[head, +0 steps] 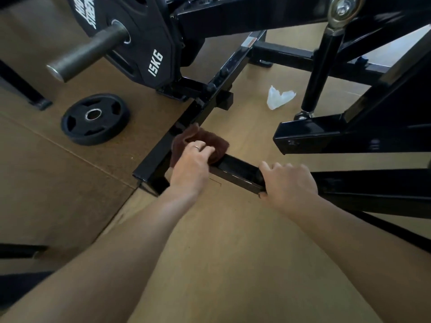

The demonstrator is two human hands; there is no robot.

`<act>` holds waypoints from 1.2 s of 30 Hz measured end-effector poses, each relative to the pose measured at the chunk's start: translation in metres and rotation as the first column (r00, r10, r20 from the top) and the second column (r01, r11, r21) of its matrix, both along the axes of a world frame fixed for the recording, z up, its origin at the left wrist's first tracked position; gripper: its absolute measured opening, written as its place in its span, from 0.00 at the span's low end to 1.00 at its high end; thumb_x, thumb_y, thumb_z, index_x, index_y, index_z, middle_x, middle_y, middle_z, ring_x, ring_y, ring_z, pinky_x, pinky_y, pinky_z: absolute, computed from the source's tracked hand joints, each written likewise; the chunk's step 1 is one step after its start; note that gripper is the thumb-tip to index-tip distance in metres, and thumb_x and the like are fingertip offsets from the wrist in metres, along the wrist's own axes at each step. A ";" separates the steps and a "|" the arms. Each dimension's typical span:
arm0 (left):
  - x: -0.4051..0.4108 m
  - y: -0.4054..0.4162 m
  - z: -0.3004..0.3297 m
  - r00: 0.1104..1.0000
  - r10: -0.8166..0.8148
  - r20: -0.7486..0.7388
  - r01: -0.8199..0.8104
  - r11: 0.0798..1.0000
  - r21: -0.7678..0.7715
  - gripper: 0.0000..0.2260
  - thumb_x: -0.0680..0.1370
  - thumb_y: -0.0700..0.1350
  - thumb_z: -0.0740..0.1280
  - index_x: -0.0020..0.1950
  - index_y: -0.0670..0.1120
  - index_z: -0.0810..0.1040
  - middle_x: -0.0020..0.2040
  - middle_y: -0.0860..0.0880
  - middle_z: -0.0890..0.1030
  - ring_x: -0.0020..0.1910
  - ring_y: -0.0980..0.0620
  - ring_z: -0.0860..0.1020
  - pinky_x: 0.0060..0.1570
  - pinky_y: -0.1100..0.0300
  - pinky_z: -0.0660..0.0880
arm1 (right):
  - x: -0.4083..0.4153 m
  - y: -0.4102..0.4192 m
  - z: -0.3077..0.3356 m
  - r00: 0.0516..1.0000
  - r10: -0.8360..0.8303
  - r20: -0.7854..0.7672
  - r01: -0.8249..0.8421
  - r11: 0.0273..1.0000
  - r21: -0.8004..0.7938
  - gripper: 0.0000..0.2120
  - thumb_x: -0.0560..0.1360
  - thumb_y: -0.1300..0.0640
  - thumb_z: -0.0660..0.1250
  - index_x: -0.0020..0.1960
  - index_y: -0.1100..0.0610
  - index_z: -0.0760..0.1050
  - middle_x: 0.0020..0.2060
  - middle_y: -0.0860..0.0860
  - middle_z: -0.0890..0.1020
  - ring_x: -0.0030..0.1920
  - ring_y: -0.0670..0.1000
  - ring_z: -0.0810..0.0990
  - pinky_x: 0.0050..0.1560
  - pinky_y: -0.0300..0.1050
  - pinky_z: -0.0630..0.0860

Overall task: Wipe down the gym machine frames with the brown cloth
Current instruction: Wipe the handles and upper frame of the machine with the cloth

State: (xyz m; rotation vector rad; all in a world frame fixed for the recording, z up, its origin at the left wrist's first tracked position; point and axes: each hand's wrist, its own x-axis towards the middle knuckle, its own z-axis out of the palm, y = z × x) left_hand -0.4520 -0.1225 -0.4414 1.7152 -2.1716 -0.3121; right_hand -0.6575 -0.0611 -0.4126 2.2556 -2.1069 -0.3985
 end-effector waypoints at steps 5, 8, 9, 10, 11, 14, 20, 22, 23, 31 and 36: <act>-0.029 0.029 -0.004 0.949 -0.310 0.050 0.311 0.951 0.001 0.20 0.82 0.36 0.65 0.73 0.49 0.76 0.75 0.45 0.71 0.76 0.47 0.67 0.74 0.46 0.68 | 0.000 -0.002 -0.002 0.999 -0.018 0.029 0.018 1.000 0.014 0.27 0.79 0.38 0.66 0.72 0.49 0.63 0.51 0.51 0.79 0.52 0.54 0.80 0.46 0.49 0.70; -0.002 0.002 0.001 0.950 -0.264 0.168 0.271 0.963 -0.018 0.21 0.82 0.37 0.64 0.74 0.50 0.74 0.75 0.44 0.71 0.75 0.45 0.68 0.74 0.43 0.67 | -0.001 -0.002 -0.009 1.000 -0.006 -0.025 0.006 1.000 -0.007 0.28 0.80 0.37 0.64 0.73 0.48 0.61 0.48 0.50 0.78 0.47 0.53 0.78 0.43 0.47 0.69; 0.012 -0.008 0.004 0.960 -0.204 0.193 0.214 0.976 -0.034 0.20 0.81 0.37 0.64 0.73 0.49 0.74 0.74 0.43 0.72 0.74 0.44 0.69 0.74 0.44 0.67 | -0.002 -0.002 -0.010 0.999 -0.009 -0.041 0.008 1.000 -0.012 0.27 0.80 0.36 0.64 0.72 0.48 0.61 0.47 0.50 0.78 0.45 0.53 0.76 0.42 0.47 0.68; 0.027 -0.019 0.007 0.968 -0.132 0.215 0.147 0.988 -0.052 0.20 0.81 0.37 0.65 0.72 0.48 0.75 0.73 0.42 0.72 0.73 0.43 0.71 0.73 0.45 0.68 | -0.002 -0.002 -0.012 0.999 -0.011 -0.052 0.010 1.000 -0.019 0.27 0.80 0.36 0.64 0.72 0.48 0.61 0.47 0.49 0.78 0.44 0.52 0.76 0.42 0.47 0.68; 0.042 -0.028 0.010 0.973 -0.065 0.223 0.081 0.995 -0.064 0.20 0.80 0.37 0.66 0.72 0.47 0.75 0.73 0.41 0.72 0.72 0.42 0.71 0.71 0.46 0.69 | -0.002 -0.002 -0.013 0.998 -0.012 -0.061 0.010 1.000 -0.027 0.27 0.79 0.36 0.64 0.71 0.48 0.61 0.46 0.49 0.78 0.44 0.52 0.76 0.42 0.47 0.68; 0.082 -0.040 0.016 0.980 0.127 0.154 -0.123 0.992 -0.034 0.20 0.81 0.38 0.65 0.73 0.47 0.74 0.73 0.42 0.70 0.71 0.42 0.70 0.68 0.44 0.73 | -0.002 -0.002 -0.015 0.998 -0.006 -0.069 0.003 0.999 -0.045 0.27 0.79 0.35 0.64 0.70 0.47 0.62 0.46 0.49 0.78 0.46 0.52 0.78 0.41 0.46 0.68; 0.127 0.013 0.008 0.984 0.162 0.069 -0.164 0.986 0.024 0.18 0.83 0.38 0.62 0.73 0.46 0.76 0.72 0.46 0.72 0.72 0.47 0.69 0.72 0.49 0.70 | -0.003 -0.003 -0.011 0.999 0.008 -0.031 -0.009 1.000 -0.023 0.27 0.80 0.36 0.63 0.72 0.48 0.61 0.48 0.49 0.79 0.48 0.52 0.80 0.44 0.46 0.71; 0.126 0.019 0.009 0.981 0.177 0.079 -0.180 0.983 0.035 0.18 0.83 0.38 0.61 0.73 0.45 0.75 0.74 0.44 0.70 0.74 0.46 0.67 0.74 0.48 0.67 | -0.002 -0.002 -0.008 1.000 0.018 -0.021 -0.019 1.000 -0.019 0.28 0.80 0.36 0.63 0.72 0.48 0.61 0.49 0.49 0.80 0.48 0.51 0.80 0.46 0.46 0.73; 0.124 0.016 0.010 0.981 0.173 0.091 -0.178 0.983 0.042 0.18 0.84 0.38 0.60 0.74 0.45 0.74 0.75 0.44 0.70 0.75 0.45 0.66 0.74 0.48 0.66 | -0.002 -0.002 -0.006 1.000 0.021 -0.010 -0.021 1.000 -0.009 0.28 0.80 0.37 0.63 0.73 0.49 0.61 0.50 0.49 0.80 0.49 0.51 0.81 0.46 0.45 0.73; 0.081 -0.046 -0.008 0.982 0.059 0.177 -0.063 0.998 0.016 0.23 0.85 0.38 0.59 0.79 0.49 0.66 0.78 0.43 0.66 0.78 0.43 0.60 0.76 0.46 0.61 | 0.002 -0.010 -0.003 0.995 0.100 -0.006 -0.099 0.994 0.046 0.26 0.82 0.41 0.64 0.72 0.53 0.60 0.54 0.50 0.80 0.52 0.50 0.81 0.49 0.43 0.78; 0.045 -0.115 -0.009 0.975 -0.062 0.213 0.046 0.996 0.081 0.24 0.85 0.40 0.58 0.80 0.53 0.65 0.81 0.45 0.60 0.80 0.43 0.56 0.79 0.42 0.57 | -0.005 -0.015 -0.009 0.983 0.169 -0.077 -0.163 0.984 0.078 0.25 0.83 0.39 0.60 0.71 0.53 0.58 0.53 0.48 0.78 0.52 0.49 0.79 0.46 0.43 0.77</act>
